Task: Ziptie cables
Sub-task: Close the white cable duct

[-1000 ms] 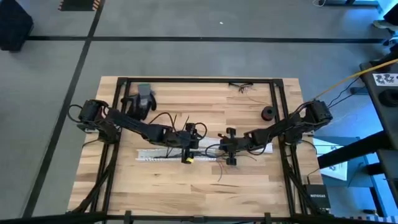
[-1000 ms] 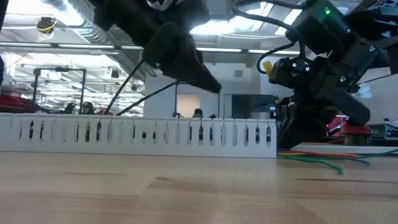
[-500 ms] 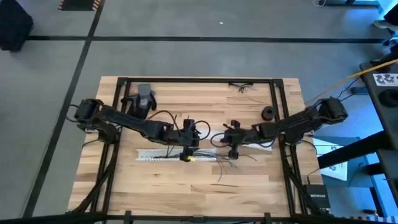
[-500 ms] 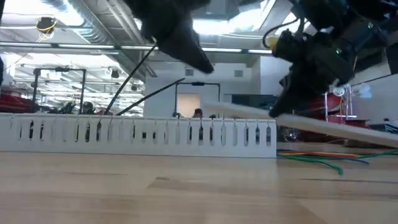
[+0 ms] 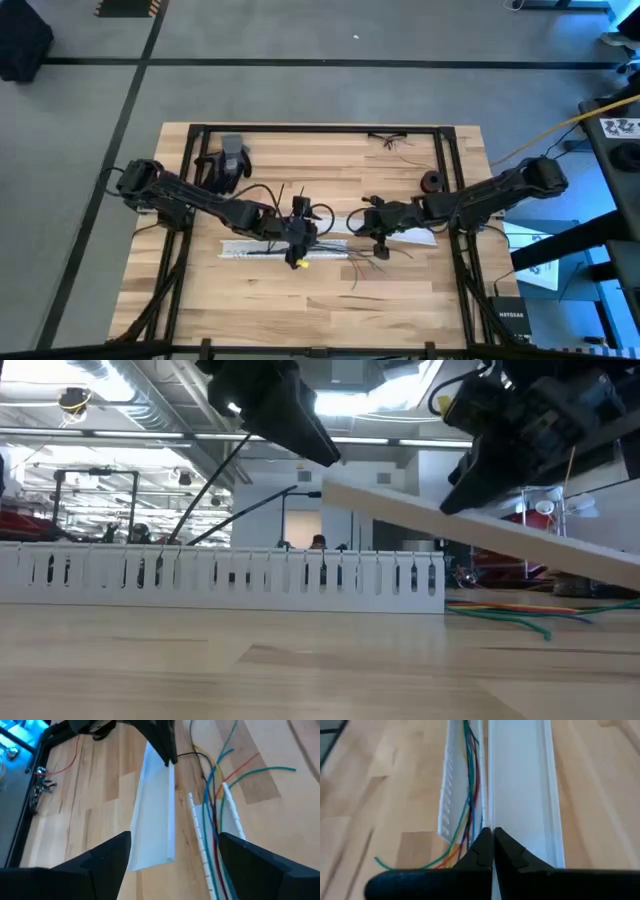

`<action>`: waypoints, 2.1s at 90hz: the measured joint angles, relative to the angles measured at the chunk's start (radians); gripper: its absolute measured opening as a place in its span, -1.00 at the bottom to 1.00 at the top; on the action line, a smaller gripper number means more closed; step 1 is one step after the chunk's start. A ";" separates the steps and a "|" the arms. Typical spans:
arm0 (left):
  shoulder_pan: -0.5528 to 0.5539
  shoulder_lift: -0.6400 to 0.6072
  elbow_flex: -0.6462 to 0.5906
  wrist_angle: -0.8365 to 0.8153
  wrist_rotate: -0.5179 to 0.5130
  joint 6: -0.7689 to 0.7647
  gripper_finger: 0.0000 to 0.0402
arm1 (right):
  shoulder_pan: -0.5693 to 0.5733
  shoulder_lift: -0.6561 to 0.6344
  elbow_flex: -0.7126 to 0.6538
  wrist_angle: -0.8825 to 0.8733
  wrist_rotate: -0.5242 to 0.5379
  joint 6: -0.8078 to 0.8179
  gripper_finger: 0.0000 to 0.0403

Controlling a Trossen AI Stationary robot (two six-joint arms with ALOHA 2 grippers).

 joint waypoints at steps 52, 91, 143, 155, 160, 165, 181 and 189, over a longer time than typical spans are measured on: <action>-0.042 0.000 0.000 0.080 -0.001 0.055 0.17 | 0.001 -0.057 0.002 0.067 -0.157 0.057 -1.00; -0.056 0.001 0.000 0.134 -0.003 0.056 -0.28 | 0.001 -0.056 0.002 0.154 -0.210 0.059 -1.00; 0.012 0.002 0.002 0.103 0.013 -0.088 -0.99 | 0.012 -0.115 0.253 -0.084 0.118 -0.311 -0.28; 0.058 0.002 0.002 0.105 0.015 -0.248 -0.99 | 0.087 -0.081 0.389 -0.295 0.422 -0.487 0.07; 0.079 0.002 0.001 0.116 0.015 -0.327 -0.99 | 0.126 -0.048 0.404 -0.346 0.528 -0.524 0.18; 0.099 0.002 -0.003 0.157 0.015 -0.390 -0.99 | 0.159 -0.003 0.404 -0.361 0.627 -0.546 0.26; 0.135 0.002 -0.019 0.252 0.012 -0.484 -0.99 | 0.231 0.154 0.407 -0.304 0.884 -0.550 0.37; 0.138 0.002 -0.019 0.285 0.029 -0.507 -0.99 | 0.244 0.232 0.405 -0.240 0.971 -0.552 0.37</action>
